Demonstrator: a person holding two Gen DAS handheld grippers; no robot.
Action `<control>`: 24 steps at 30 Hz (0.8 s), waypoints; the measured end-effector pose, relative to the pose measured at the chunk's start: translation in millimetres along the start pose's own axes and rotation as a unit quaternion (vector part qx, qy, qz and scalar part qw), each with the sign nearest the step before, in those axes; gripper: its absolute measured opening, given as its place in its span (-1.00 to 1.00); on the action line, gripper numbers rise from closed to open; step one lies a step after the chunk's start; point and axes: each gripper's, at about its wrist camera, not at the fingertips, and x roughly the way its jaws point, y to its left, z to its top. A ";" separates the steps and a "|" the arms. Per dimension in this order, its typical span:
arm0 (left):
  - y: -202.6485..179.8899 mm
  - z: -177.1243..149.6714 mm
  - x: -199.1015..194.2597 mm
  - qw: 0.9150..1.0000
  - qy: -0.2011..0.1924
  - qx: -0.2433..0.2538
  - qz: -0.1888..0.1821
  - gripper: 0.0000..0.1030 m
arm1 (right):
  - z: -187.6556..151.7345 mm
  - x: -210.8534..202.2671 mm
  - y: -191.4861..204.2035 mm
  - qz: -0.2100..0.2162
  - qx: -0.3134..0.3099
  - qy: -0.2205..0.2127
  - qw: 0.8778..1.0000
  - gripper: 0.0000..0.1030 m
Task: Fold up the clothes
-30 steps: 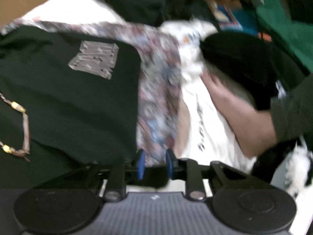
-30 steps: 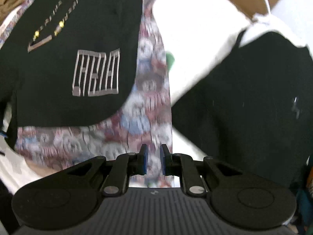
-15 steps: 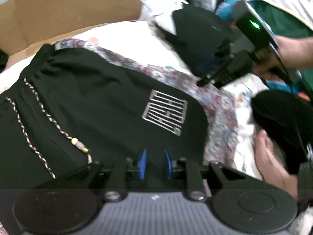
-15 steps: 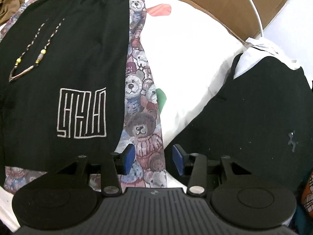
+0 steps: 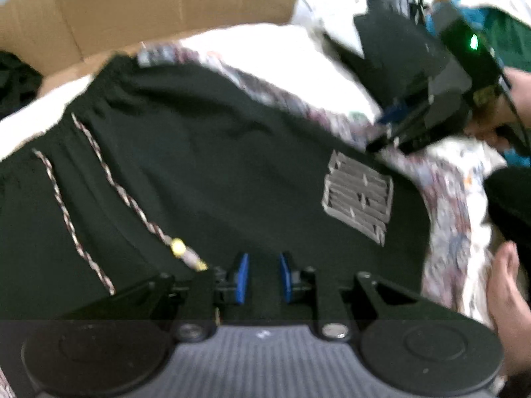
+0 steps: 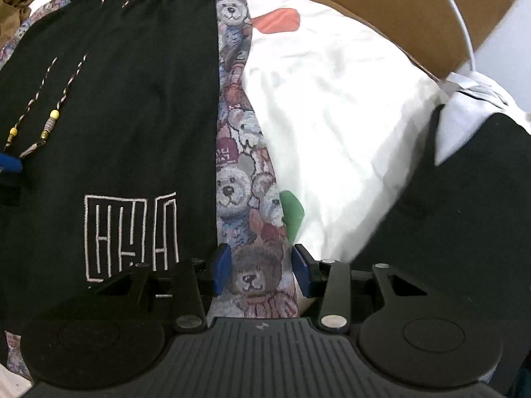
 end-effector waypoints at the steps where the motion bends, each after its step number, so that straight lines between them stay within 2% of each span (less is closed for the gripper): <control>1: 2.7 1.6 1.9 1.000 -0.006 -0.006 0.001 -0.58 | 0.8 1.2 -1.3 0.000 0.003 0.000 1.000 -0.20; 5: 11.4 7.5 13.4 1.000 -0.006 -0.016 0.008 -0.58 | 5.4 7.2 -8.4 0.007 0.018 -0.008 1.000 -0.22; 7: 17.2 10.6 21.8 1.000 -0.002 -0.024 0.007 -0.58 | 6.1 9.8 -10.1 0.013 0.022 -0.010 1.000 -0.54; 10: 21.5 11.2 32.6 0.999 0.007 -0.022 0.023 -0.58 | 8.6 12.2 -17.7 0.023 0.042 -0.015 0.999 -0.82; 13: 28.2 12.3 42.5 0.999 0.020 -0.017 0.044 -0.56 | 11.1 11.7 -21.4 0.023 0.039 -0.016 0.999 -0.88; 16: 34.6 10.8 47.7 0.998 0.028 0.006 0.064 -0.50 | 13.2 7.3 -27.5 -0.013 0.046 -0.026 0.999 -0.88; 18: 40.0 10.8 46.7 0.997 0.028 0.001 0.068 -0.50 | 12.9 5.1 -36.6 -0.042 0.055 -0.024 0.997 -0.87; 22: 46.5 12.7 38.3 0.997 0.013 -0.011 0.076 -0.51 | 17.1 -8.9 -40.8 -0.015 0.081 -0.069 0.994 -0.83; 24: 50.1 14.3 32.3 0.997 0.001 -0.019 0.077 -0.52 | 32.3 -15.0 -30.8 0.023 0.081 -0.103 0.991 -0.82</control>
